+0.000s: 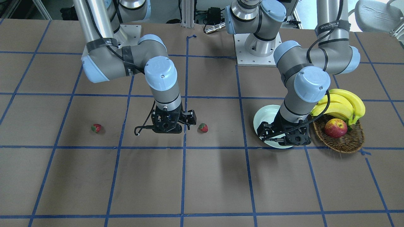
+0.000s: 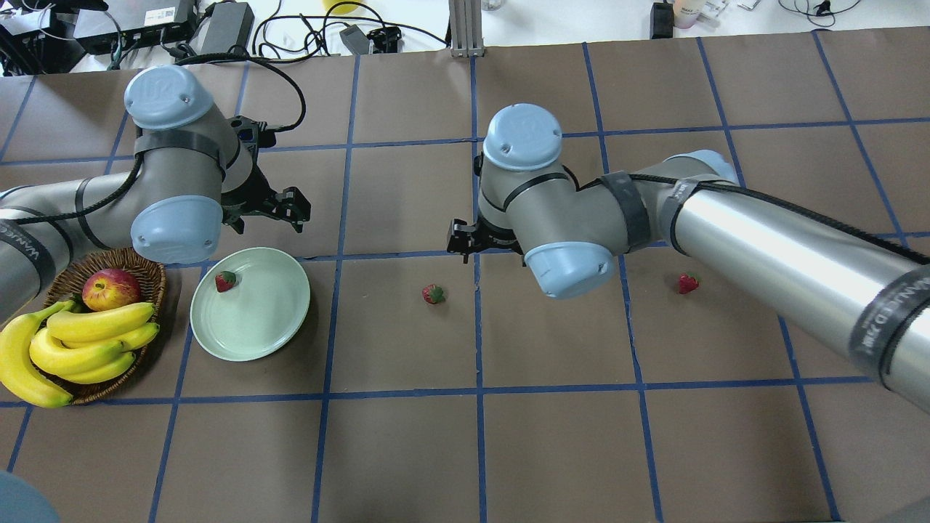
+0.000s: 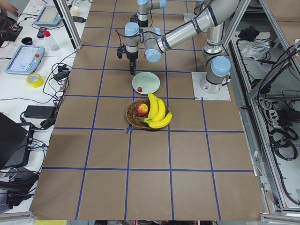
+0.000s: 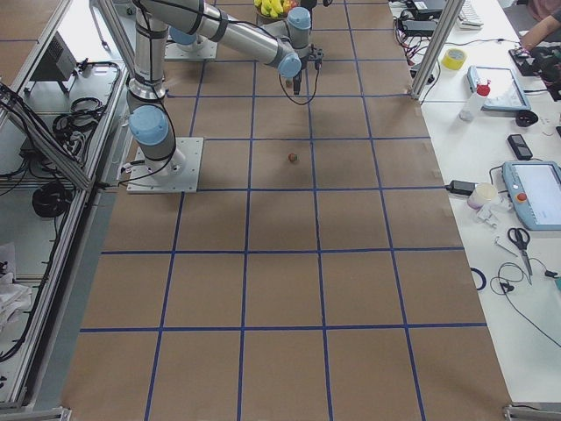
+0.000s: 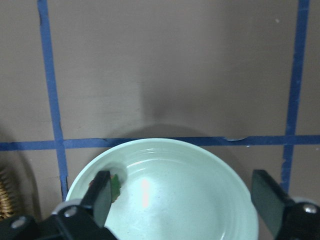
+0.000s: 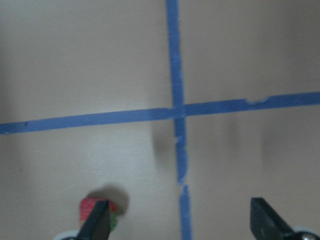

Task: Collect all strawberries into plate
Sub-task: 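Grasp the center strawberry with the left gripper while the right gripper grasps the last strawberry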

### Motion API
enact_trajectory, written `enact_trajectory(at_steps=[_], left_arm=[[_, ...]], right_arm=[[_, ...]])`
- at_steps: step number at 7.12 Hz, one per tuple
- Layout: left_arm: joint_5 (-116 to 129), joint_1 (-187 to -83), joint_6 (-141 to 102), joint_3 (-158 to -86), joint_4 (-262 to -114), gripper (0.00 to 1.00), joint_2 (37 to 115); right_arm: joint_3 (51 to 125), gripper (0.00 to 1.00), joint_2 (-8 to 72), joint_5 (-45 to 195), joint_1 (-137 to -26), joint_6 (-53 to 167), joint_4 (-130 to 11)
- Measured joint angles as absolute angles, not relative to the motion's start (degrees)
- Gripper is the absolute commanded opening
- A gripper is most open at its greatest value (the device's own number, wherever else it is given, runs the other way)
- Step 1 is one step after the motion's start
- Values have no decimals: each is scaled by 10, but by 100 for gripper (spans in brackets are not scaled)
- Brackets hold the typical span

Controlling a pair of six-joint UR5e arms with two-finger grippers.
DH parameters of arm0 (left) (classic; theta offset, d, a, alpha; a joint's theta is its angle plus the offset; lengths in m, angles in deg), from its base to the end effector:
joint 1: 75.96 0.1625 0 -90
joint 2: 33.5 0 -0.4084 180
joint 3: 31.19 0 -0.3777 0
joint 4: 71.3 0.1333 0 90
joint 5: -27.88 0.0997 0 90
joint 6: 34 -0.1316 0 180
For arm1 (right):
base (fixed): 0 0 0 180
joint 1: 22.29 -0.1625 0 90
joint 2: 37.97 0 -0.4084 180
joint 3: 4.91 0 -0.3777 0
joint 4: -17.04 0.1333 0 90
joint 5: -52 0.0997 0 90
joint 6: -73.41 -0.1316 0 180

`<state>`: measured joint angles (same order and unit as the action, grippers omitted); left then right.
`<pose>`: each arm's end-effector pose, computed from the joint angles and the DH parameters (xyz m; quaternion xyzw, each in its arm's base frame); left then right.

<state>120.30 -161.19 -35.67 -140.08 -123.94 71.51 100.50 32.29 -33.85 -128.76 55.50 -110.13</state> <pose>-0.0835 -0.5355 0.2211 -0.0277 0.9989 -0.0289 0.0228 0.2932 -0.4879 0.2018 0.0119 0.9991 -0.0061 0.0398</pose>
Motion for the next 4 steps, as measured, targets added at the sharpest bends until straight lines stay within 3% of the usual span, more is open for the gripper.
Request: enact_trajectory(at_steps=[4], left_arm=[[1178,-1760,72,-1391,-1236,100,751]], right_arm=[[1103,96,391,-393,-1121,877,-1084]])
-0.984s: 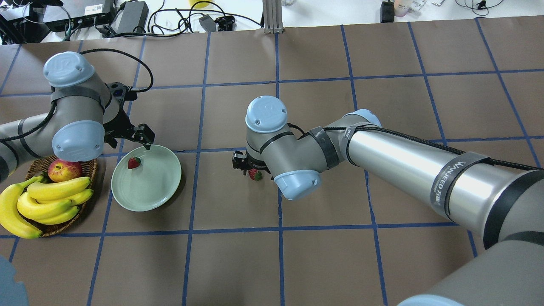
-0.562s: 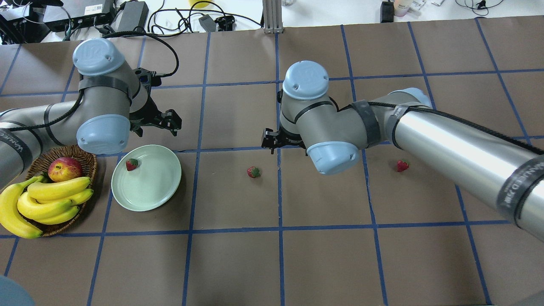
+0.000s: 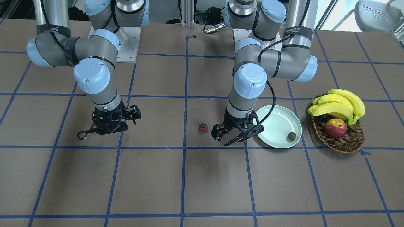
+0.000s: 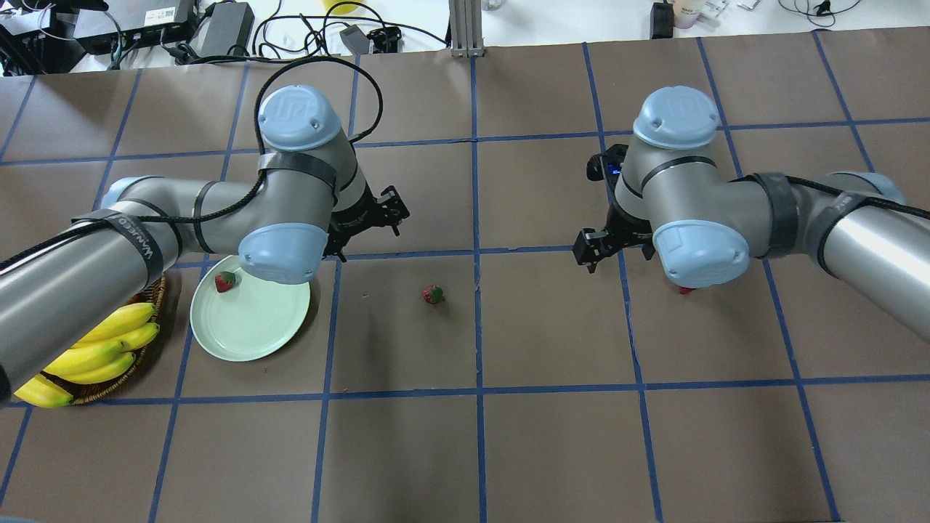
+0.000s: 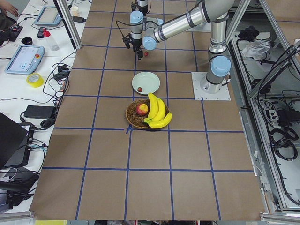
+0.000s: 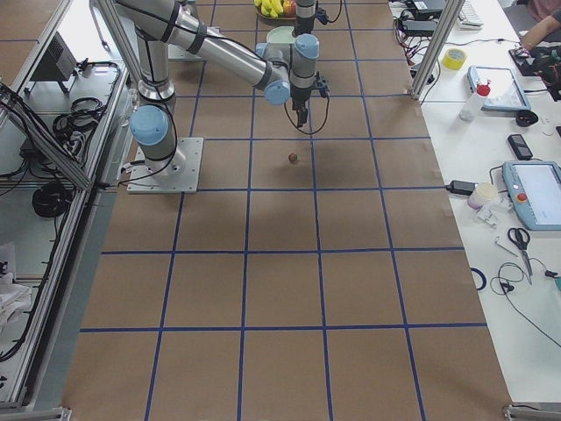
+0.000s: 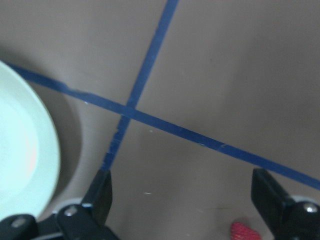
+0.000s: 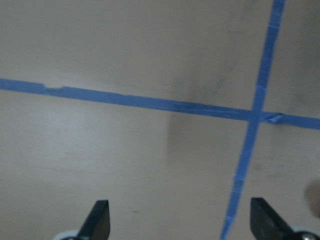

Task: Collect all strawberries into plate
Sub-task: 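Grasp the center strawberry with the left gripper while the right gripper grasps the last strawberry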

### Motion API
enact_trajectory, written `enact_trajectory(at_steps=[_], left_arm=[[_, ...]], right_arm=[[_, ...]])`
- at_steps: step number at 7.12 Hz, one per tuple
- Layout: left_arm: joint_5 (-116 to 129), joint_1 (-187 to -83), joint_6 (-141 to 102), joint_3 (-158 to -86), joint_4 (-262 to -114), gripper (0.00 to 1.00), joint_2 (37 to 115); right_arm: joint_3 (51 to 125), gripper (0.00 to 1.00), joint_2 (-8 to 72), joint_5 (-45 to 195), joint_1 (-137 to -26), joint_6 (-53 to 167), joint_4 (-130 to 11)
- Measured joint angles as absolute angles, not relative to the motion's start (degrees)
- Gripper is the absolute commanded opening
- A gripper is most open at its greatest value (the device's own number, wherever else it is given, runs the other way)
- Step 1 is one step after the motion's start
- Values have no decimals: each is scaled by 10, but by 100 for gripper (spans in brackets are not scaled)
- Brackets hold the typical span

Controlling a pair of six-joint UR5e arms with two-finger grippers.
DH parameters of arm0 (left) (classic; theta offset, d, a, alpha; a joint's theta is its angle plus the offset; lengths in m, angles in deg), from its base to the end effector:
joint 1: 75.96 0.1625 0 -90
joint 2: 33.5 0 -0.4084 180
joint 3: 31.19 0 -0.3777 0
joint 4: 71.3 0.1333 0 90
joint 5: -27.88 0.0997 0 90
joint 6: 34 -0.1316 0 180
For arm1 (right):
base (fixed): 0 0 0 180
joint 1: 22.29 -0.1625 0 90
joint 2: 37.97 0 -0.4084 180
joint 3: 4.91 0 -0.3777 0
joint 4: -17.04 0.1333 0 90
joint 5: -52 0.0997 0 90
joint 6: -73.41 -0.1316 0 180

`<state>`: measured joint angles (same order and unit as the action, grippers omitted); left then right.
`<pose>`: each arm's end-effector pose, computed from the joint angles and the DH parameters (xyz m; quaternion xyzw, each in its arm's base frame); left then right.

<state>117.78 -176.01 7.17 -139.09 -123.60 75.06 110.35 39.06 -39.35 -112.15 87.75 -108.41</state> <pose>-0.2251 -0.5048 0.1958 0.2682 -0.9633 0.0094 0.0055 0.1290 -0.4819 0.1905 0.1238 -0.9919 -0.0255 0.0086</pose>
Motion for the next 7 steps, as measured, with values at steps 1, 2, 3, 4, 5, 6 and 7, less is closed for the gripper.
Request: enact_trajectory(at_steps=[1,2,3,4,5,6,7], left_arm=[[1177,-1782,135,-1391,-1236,99,762],[1177,-1799,176,-1392,-1235,97,775],[1177,-1809,203,-1393,-1233,91,788],[1169,-1813,213,-1393,-1232,87,800],[1158,-1816,217,-1394,-1232,68,808],[1152,-1818,215,-1394,-1232,50,812],[1149,-1819,209,-1394,-1232,38,813]], right_arm=[[1131,96,395,-402,-1094,953,-1117],[1162,96,397,-405,-1069,1030,-1162],[1193,95,397,-405,-1047,1104,-1210],[1217,90,397,-405,-1033,1167,-1252],[1229,81,396,-405,-1028,1205,-1273],[1235,77,394,-405,-1026,1238,-1282],[1238,63,392,-406,-1024,1270,-1285]])
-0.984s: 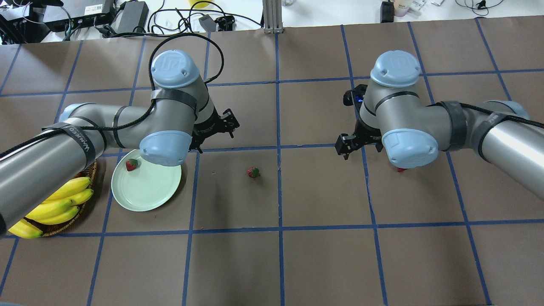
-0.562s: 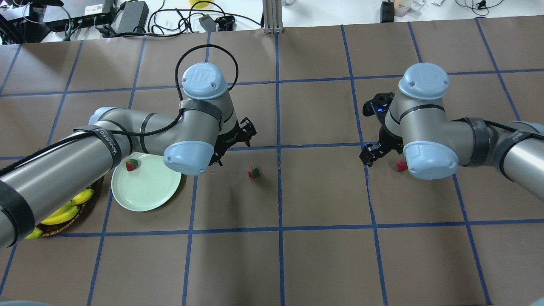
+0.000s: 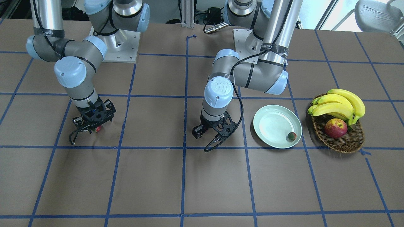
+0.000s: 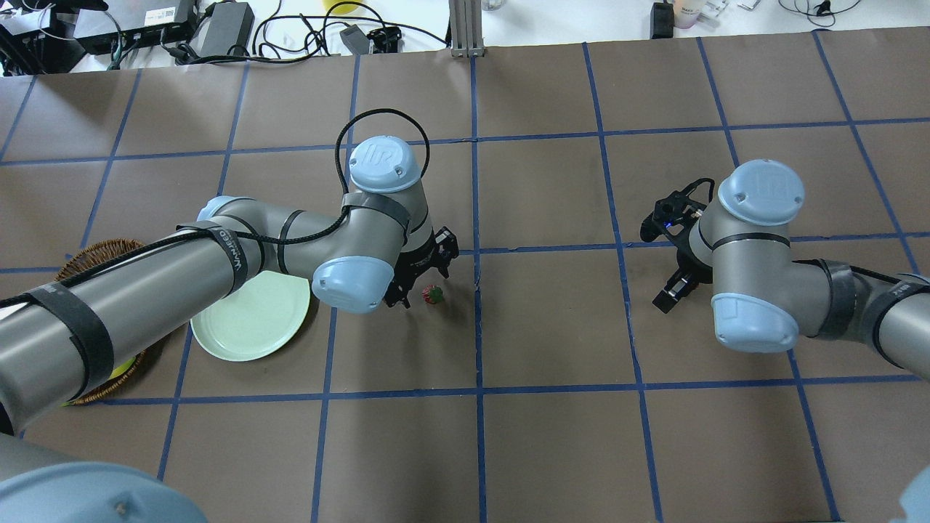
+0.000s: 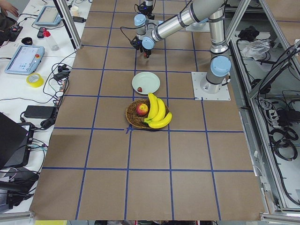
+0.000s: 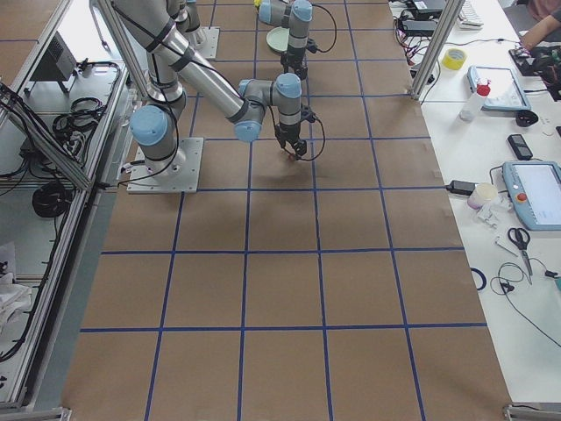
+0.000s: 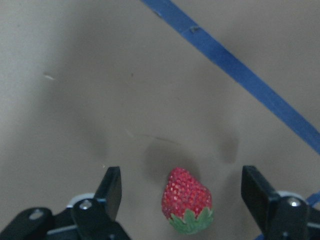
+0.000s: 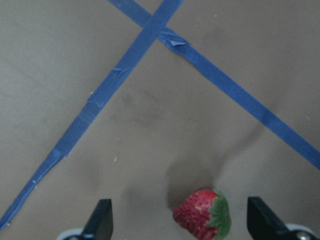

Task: Collect all strawberries into plate
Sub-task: 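Grasp the center strawberry with the left gripper while the right gripper grasps the last strawberry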

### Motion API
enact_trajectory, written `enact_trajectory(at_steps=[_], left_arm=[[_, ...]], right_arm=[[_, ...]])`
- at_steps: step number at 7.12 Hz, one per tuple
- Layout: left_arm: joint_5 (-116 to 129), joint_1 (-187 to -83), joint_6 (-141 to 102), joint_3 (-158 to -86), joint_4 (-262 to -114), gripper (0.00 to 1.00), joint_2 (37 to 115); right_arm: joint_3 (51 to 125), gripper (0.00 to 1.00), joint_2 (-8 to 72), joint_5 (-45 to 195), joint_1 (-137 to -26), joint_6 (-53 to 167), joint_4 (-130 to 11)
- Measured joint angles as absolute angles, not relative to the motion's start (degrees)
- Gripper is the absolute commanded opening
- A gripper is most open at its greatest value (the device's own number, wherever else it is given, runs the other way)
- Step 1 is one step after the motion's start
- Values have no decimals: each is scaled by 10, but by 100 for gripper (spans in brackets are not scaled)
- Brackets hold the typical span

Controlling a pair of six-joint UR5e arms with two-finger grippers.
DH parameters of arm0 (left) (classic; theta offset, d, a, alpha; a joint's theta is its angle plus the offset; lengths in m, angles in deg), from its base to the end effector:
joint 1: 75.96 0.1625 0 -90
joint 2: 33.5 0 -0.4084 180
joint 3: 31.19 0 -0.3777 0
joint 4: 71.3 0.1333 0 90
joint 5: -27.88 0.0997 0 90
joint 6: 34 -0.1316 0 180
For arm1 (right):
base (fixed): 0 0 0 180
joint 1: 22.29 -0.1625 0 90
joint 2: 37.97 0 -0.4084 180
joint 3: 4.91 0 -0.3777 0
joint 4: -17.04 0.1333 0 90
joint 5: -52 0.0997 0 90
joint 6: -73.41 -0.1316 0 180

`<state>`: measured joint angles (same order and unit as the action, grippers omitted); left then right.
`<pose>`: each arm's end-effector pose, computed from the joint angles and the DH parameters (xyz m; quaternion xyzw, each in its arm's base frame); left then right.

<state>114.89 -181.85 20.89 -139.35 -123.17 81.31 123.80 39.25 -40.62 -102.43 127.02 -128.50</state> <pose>-0.2816 -0.4771 0.1364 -0.3344 0.9411 0.0495 0.0032 0.0510 -0.4496 0.1411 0.3715 -0.9275 0.0180 0.0380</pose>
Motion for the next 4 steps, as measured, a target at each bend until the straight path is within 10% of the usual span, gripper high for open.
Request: enact_trajectory(at_steps=[1,4], left_arm=[[1148,-1819,204,-1394,-1232,8,813],[1146,-1821,197,-1394,-1232,0,813]], right_arm=[[1240,55,392,-407,-1024,1285,-1286],[1241,26,391,-419,-1024,1299,-1282]])
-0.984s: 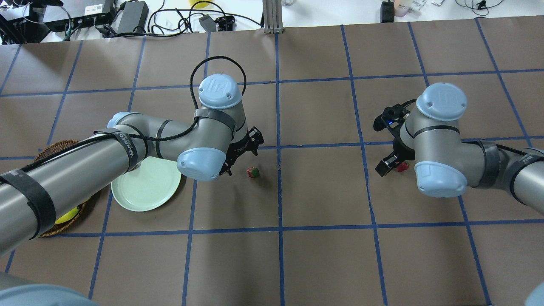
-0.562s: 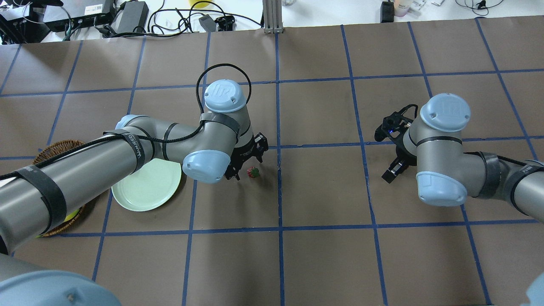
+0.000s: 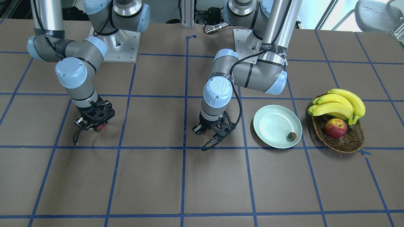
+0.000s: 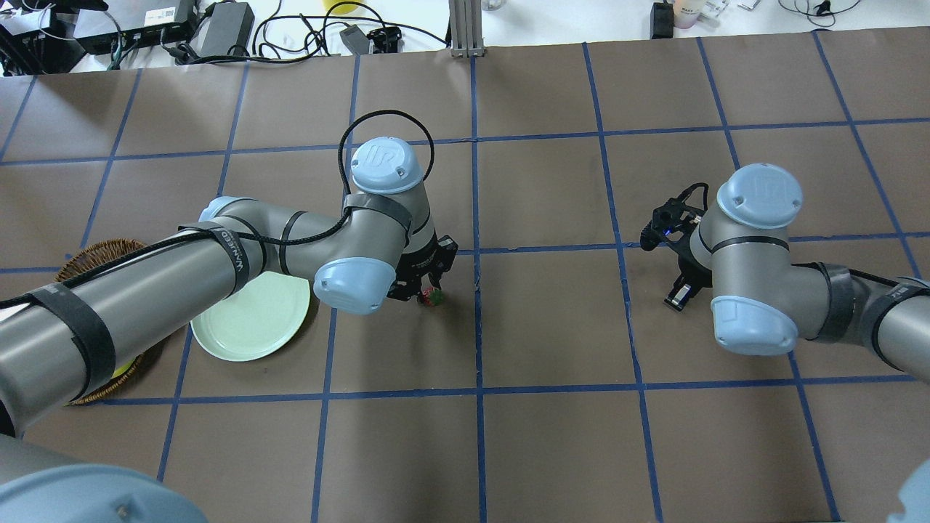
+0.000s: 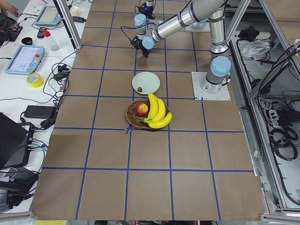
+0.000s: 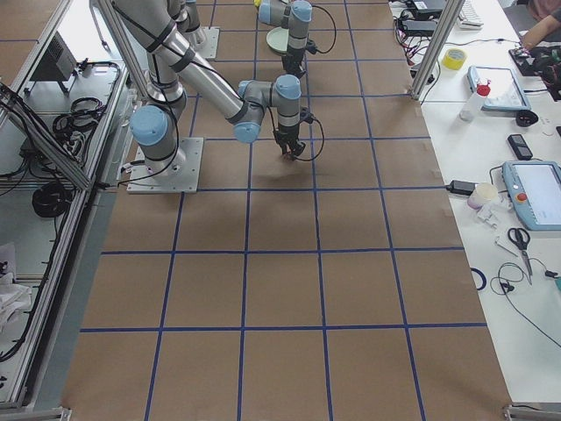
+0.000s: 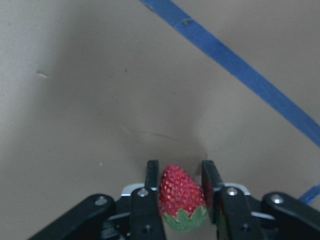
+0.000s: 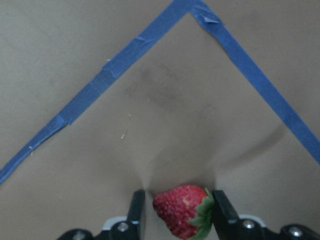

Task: Collect all strawberries into plate
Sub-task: 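Grasp the center strawberry with the left gripper while the right gripper grasps the last strawberry, then release the strawberry on the plate with left gripper while right sets another at center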

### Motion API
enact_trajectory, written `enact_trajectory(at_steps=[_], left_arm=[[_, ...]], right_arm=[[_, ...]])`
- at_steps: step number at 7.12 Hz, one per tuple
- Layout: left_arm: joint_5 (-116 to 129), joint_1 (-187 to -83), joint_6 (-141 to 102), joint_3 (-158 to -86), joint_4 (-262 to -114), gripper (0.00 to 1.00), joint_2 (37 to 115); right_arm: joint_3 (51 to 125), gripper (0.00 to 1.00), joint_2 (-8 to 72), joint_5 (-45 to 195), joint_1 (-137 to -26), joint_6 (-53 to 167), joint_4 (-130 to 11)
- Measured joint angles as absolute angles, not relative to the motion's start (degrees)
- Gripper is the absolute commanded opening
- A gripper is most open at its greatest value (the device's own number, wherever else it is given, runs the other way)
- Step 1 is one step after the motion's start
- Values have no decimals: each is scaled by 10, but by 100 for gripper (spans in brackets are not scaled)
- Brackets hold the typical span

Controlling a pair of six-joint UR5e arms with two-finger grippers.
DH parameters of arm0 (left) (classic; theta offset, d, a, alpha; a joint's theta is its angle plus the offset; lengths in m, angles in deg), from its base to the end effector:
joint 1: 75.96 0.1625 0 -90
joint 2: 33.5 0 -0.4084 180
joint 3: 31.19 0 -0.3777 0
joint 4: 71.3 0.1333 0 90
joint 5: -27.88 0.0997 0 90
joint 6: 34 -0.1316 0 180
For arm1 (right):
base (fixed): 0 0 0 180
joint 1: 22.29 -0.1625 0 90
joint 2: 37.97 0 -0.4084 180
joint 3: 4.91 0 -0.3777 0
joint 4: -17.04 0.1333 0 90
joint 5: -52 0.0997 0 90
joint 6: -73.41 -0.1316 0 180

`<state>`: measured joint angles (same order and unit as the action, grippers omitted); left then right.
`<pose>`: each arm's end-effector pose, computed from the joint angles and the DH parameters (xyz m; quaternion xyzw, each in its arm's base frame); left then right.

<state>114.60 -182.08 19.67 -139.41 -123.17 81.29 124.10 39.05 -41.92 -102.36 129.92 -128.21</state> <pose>-0.2840 -0.4754 0.1362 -0.3226 0.9452 0.0513 0.0009 0.0481 -0.4463 0.1375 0.3941 -0.9180 0.0051 0.0442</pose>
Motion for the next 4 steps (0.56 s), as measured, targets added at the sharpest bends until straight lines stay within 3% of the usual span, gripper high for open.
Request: enact_trajectory(at_steps=[2,4], left_arm=[[1146,-1819,153,-1393,-1230,0,800],[1152,-1798,78,-1394,-1235,0,780]], right_arm=[[1241,20,391,-425,-1024,1296,-1280],[1240,22,395,-424,-1029,1258,-1277]])
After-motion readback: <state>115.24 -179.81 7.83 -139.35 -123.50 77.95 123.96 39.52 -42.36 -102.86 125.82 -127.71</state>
